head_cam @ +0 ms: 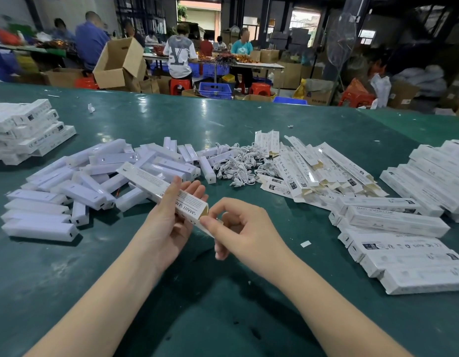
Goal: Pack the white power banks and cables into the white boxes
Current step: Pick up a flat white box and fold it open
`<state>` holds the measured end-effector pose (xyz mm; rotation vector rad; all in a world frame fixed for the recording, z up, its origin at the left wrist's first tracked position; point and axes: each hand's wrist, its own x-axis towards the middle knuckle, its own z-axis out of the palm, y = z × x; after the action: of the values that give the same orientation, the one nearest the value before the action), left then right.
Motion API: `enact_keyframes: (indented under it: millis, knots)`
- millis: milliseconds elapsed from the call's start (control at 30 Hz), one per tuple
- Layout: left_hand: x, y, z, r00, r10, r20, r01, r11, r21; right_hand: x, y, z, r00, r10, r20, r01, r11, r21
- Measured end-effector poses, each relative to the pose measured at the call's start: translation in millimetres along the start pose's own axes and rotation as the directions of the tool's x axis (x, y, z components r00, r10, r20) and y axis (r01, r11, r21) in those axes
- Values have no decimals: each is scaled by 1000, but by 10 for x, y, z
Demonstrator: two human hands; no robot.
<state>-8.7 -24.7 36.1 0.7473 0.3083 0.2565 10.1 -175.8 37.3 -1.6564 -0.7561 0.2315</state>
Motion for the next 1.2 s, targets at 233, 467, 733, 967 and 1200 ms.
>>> enact_keyframes:
  millis: [233,467,733,967,1200]
  knots:
    - [-33,51,63,998,-4,-64,-1,996,-85,-1,-12,15,997,25,79,-30,998,55]
    - [-64,47,52,999,-18,40,21,996,-82,-6,11,37,987,-13,161,23,998,-61]
    - [-88,67,69,999,-20,38,22,998,-62,-4,34,66,992,-105,74,108,993,-43]
    - [-123,-4,90,989,-73,126,74,997,-9,18,13,4,999,-8,37,5,996,89]
    - [-98,38,55,987,-66,146,75,995,-60,33,-61,7,991,3,131,-55,917,394]
